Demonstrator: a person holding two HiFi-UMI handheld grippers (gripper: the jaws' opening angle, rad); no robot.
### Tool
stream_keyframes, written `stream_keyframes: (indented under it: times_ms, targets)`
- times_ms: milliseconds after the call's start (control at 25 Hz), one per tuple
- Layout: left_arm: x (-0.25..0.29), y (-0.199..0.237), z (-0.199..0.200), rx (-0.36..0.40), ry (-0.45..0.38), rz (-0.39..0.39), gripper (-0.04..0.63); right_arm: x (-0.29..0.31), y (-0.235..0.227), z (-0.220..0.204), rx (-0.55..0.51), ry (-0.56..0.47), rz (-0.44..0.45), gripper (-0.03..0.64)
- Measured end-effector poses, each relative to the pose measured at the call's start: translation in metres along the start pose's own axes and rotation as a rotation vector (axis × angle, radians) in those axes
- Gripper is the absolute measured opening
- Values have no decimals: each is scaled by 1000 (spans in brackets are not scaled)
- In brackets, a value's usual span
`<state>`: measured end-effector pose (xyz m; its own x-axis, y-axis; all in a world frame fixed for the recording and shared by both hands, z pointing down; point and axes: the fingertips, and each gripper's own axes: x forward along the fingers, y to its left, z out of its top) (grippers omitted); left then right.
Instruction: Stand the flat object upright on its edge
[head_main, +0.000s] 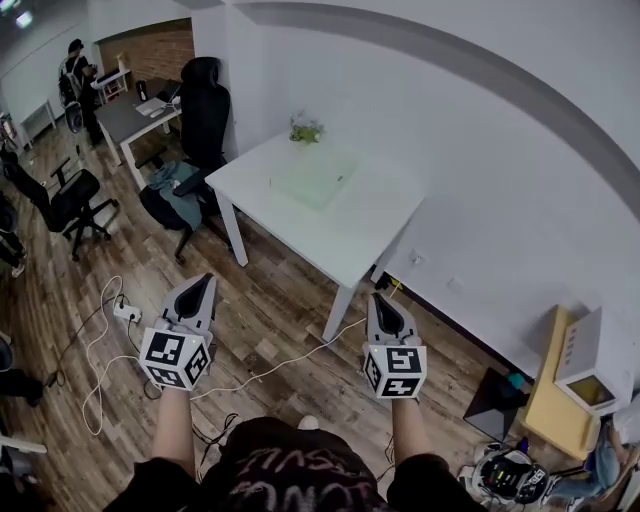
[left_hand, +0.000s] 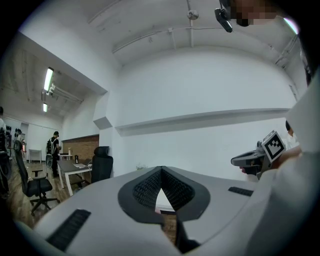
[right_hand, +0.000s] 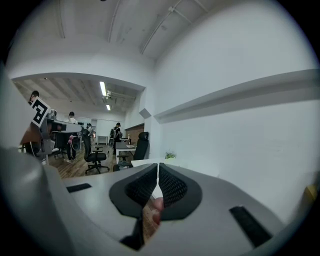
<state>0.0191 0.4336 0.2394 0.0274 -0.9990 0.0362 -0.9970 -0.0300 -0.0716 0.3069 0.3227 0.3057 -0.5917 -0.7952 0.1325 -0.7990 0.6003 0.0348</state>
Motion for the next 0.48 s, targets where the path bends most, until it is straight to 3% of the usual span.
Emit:
stream_keyframes:
  times_ms: [480]
  targets:
    - [33,33,-16,22,39,30,14,61,6,-2,-3,14,39,26]
